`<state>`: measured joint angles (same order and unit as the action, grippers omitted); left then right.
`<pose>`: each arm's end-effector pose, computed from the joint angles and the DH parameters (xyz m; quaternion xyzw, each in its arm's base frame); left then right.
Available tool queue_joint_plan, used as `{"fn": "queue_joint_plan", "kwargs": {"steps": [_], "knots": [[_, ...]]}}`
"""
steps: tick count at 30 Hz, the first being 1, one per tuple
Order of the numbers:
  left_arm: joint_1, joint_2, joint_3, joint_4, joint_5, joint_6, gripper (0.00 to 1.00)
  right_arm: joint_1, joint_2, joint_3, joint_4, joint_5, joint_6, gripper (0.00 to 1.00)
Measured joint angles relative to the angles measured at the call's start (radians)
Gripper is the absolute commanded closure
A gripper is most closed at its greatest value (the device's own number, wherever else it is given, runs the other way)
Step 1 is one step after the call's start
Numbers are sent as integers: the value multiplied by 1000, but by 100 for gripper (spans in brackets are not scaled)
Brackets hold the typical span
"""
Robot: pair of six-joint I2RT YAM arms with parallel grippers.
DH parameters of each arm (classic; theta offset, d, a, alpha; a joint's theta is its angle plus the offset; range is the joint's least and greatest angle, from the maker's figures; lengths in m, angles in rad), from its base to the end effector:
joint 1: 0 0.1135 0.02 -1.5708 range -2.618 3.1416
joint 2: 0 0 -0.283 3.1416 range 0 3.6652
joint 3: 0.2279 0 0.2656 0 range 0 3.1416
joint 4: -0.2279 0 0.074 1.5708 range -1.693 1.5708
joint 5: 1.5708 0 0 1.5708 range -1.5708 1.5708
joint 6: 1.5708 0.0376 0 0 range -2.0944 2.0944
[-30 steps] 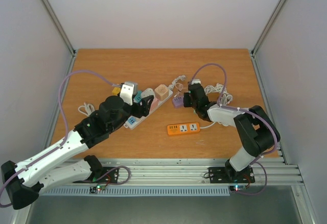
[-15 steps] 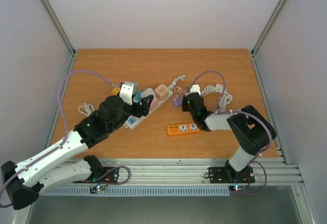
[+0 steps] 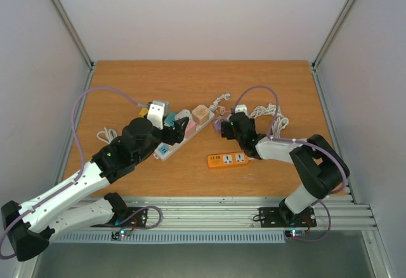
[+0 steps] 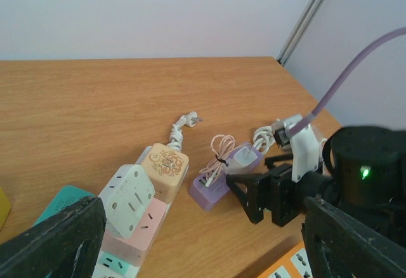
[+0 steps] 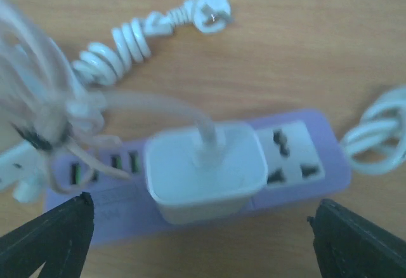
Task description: Insert the plug
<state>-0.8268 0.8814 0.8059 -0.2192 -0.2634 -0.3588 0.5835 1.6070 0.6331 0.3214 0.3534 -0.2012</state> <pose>0.1481 -0.1465 0.3402 0.1086 0.7927 -0.2424 0.5487 0.2677 0.1611 0.1497 -0.2654 0.8452 -0.0718 0.4583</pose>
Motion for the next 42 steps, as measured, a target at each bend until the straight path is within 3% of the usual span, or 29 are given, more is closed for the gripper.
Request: {"fn": "queue_joint_plan", "kwargs": {"steps": [4, 8, 17, 19, 21, 25, 32, 42], "knots": [[8, 0, 0, -3, 0, 0, 14, 0, -63, 146, -220, -1, 11, 2], [15, 0, 0, -4, 1, 0, 14, 0, -151, 183, -341, -3, 33, 4], [36, 0, 0, -5, 15, -2, 15, -8, -196, 209, -608, 3, 141, 30], [41, 0, 0, -5, 23, -5, 15, -18, -187, 221, -630, -21, 154, 36], [46, 0, 0, -5, 31, -8, 15, -27, -169, 244, -641, -40, 155, 48], [53, 0, 0, -5, 41, -12, 15, -60, -93, 326, -642, -85, 138, 58], [60, 0, 0, -6, 52, -19, 15, -76, 14, 377, -626, -123, 85, 63], [69, 0, 0, -6, 66, -30, 14, -76, 47, 402, -607, -122, 16, 68]]}}
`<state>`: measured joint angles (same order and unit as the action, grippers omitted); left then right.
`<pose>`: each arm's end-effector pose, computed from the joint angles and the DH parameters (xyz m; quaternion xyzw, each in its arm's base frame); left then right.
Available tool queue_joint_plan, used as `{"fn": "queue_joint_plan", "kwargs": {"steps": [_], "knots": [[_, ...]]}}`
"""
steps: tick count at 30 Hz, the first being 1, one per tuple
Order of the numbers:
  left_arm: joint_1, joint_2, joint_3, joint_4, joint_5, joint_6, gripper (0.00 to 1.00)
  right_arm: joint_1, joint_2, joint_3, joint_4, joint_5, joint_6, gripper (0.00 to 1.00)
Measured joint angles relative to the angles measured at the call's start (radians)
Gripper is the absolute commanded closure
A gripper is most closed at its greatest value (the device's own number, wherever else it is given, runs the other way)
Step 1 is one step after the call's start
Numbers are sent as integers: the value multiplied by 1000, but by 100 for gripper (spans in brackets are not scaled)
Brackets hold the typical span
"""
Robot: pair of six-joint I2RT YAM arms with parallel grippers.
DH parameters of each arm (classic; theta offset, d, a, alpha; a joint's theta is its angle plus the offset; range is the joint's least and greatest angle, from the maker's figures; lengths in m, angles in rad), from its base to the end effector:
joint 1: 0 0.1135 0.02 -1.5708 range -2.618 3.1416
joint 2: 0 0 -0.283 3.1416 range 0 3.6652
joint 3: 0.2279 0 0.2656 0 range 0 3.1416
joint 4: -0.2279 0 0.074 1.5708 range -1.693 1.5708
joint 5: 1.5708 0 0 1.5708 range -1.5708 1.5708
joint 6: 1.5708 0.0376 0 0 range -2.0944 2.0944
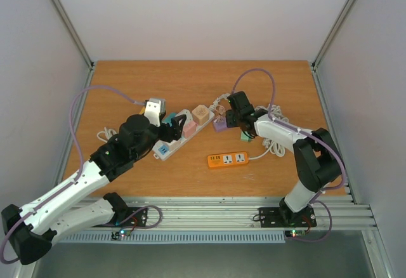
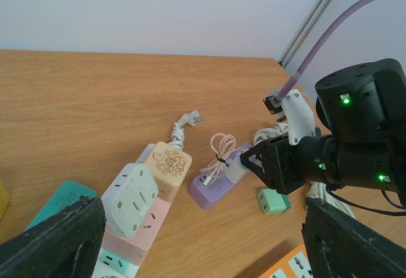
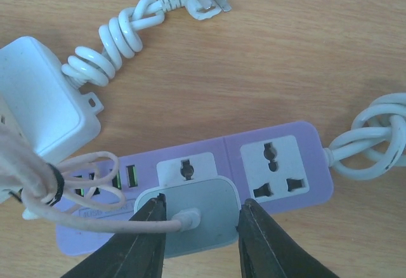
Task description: Insert the plug
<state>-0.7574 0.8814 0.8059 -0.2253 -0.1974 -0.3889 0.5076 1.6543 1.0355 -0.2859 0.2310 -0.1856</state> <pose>0.1565 -0.1378 0.3393 0.0893 0.7983 -0.2534 0.5390 0.3166 0.1663 0.2074 -0.2835 0.8957 -0.0554 0.3380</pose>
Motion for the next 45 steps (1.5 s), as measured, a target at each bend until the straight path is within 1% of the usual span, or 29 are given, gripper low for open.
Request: {"fn": "queue_joint_plan", "kwargs": {"steps": [6, 10, 14, 17, 19, 23, 28, 31, 36, 39, 45], "knots": [[3, 2, 0, 0, 8, -1, 15, 0, 16, 1, 31, -11, 1, 70], [6, 4, 0, 0, 9, -2, 15, 3, 18, -11, 65, -6, 10, 67], [11, 9, 0, 1, 12, -4, 15, 4, 5, -18, 58, -3, 15, 59], [12, 20, 0, 0, 15, -4, 15, 4, -25, -17, -2, 0, 29, 47], [12, 23, 0, 0, 18, -4, 15, 4, -58, -17, -39, 6, 46, 44], [14, 23, 0, -1, 19, -4, 14, 4, -160, -26, -87, 35, 94, 42], [19, 23, 0, -2, 29, -5, 14, 2, -267, -97, -135, 104, 214, 32], [21, 23, 0, -1, 38, -8, 15, -12, -260, -131, -177, 116, 278, 30], [23, 31, 0, 0, 53, -19, 15, -33, -191, -139, -195, 84, 328, 22], [23, 34, 0, 0, 58, -25, 15, -37, -138, -139, -192, 48, 343, 24], [23, 34, 0, 0, 64, -31, 15, -37, -54, -139, -182, 14, 363, 36]]}}
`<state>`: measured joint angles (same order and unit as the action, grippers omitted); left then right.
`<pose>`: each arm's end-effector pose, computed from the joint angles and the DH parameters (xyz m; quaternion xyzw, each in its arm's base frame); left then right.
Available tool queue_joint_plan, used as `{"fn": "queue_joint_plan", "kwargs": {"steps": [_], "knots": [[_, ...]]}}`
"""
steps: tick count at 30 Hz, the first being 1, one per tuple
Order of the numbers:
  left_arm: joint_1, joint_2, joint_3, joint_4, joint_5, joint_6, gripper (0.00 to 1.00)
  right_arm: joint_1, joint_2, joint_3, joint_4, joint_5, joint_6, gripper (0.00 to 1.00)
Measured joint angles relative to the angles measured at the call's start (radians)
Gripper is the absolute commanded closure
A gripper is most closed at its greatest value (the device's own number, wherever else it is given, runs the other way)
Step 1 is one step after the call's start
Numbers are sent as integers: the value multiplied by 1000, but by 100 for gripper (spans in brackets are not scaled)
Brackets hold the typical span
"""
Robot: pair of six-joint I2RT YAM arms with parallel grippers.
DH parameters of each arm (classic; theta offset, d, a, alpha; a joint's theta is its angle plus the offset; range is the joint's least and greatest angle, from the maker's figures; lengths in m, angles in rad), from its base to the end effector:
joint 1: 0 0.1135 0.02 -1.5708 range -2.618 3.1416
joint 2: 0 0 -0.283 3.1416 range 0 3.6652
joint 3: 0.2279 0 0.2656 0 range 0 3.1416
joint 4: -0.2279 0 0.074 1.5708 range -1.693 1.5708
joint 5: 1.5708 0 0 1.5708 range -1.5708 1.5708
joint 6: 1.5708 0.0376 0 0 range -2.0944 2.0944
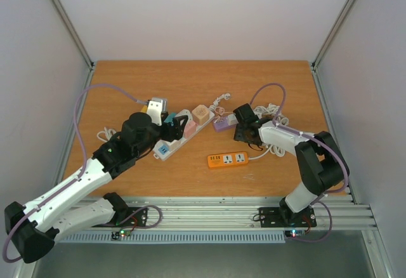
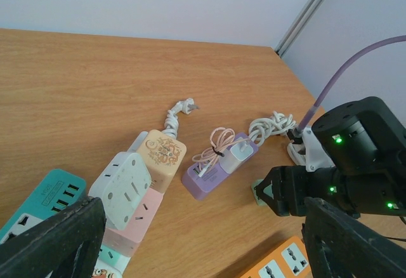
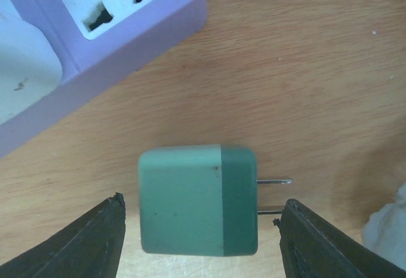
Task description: Insert the plug
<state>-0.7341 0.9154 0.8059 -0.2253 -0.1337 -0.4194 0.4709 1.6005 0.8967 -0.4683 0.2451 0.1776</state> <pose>0.1640 -0.1412 0.3327 0.0892 0.8092 -0.2696 0.5143 0.2781 0.1313 0.1729 -0.1182 0.9659 -0.0510 0.2245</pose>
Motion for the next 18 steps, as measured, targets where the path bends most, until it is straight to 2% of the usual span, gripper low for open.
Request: {"fn": "queue_joint_plan", "kwargs": {"steps": [13, 18], "knots": [[0, 0, 0, 0, 1, -1, 15, 0, 45, 2, 39, 7, 2, 57], [0, 0, 0, 0, 7, -1, 14, -1, 39, -5, 62, -9, -1, 59]]}}
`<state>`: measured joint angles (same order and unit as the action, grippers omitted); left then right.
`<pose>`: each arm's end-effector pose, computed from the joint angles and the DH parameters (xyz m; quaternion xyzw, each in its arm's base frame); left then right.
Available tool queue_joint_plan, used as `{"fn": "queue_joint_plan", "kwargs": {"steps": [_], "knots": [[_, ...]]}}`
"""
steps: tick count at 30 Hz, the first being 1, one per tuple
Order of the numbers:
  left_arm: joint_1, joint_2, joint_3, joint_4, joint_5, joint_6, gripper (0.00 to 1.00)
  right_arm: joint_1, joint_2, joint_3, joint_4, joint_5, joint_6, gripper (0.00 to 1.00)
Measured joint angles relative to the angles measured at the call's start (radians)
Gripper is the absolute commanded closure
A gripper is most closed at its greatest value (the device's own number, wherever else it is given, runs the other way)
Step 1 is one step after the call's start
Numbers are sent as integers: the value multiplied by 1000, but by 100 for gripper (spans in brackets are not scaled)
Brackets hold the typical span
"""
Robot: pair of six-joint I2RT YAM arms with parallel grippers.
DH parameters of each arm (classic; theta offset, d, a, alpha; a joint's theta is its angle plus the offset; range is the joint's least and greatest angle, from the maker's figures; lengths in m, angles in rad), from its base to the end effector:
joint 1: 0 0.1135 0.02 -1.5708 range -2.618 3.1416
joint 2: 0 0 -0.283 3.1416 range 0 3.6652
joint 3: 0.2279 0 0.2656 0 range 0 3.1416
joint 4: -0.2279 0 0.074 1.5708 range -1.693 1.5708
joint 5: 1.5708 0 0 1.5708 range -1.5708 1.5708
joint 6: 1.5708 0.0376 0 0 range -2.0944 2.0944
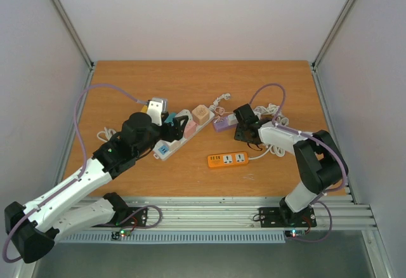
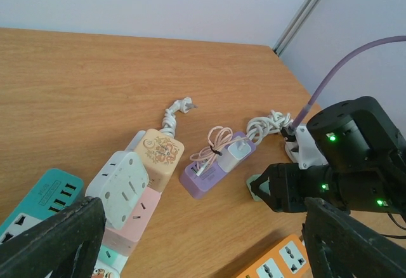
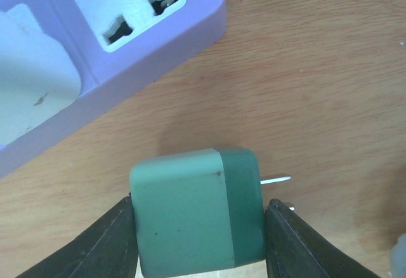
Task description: Insert the plug
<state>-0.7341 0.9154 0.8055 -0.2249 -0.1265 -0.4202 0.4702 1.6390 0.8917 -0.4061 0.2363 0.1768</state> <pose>0.1638 -0.1414 0.3326 0.0910 0.8091 -0.2723 0.5127 0.2845 0.1347 0.1629 -0.1178 0.9646 -0.0439 0.2317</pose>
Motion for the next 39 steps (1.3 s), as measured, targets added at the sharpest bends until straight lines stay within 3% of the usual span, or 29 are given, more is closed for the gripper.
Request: {"fn": "queue_joint_plan", "kwargs": {"steps": [9, 18, 30, 35, 39], "knots": [[0, 6, -2, 18, 43, 8, 2, 0, -271, -53, 17, -95, 24, 57], [-12, 108, -71, 220, 185, 64, 7, -1, -553, -129, 97, -353, 254, 56], [-159, 377, -220, 734, 95, 108, 17, -1, -570, -194, 320, -607, 681, 57], [-190, 456, -216, 853, 90, 107, 19, 5, -574, -200, 331, -620, 781, 57], [-212, 511, -192, 889, 70, 100, 26, 22, -594, -200, 329, -603, 819, 57]]}}
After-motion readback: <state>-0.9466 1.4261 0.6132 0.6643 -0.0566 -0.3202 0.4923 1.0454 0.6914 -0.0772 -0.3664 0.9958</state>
